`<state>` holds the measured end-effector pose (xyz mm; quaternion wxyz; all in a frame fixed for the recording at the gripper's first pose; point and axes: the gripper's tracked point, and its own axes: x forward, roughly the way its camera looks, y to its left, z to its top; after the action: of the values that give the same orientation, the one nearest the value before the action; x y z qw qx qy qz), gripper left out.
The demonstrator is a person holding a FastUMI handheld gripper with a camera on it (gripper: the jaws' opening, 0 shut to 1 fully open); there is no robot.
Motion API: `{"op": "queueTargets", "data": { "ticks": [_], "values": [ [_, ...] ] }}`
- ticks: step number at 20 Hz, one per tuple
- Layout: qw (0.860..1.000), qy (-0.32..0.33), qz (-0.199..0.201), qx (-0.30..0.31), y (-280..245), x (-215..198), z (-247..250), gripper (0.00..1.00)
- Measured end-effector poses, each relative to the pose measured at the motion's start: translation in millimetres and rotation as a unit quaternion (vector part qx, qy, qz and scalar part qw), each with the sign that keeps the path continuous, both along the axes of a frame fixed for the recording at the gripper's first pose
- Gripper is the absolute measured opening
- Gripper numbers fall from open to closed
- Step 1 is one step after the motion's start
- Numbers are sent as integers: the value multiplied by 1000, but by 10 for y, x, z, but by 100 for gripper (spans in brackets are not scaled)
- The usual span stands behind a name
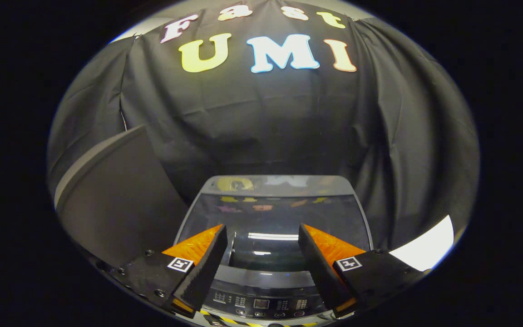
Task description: Put the clothes into the washing machine and then close the washing machine lid.
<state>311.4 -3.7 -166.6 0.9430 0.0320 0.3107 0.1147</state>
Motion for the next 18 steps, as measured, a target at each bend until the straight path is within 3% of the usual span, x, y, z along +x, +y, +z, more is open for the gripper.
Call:
{"op": "queueTargets", "data": {
  "ticks": [10,18],
  "values": [
    [998,-57,24,16,31,-125,350,98],
    [988,-149,41,27,68,-725,817,98]
  ]
}}
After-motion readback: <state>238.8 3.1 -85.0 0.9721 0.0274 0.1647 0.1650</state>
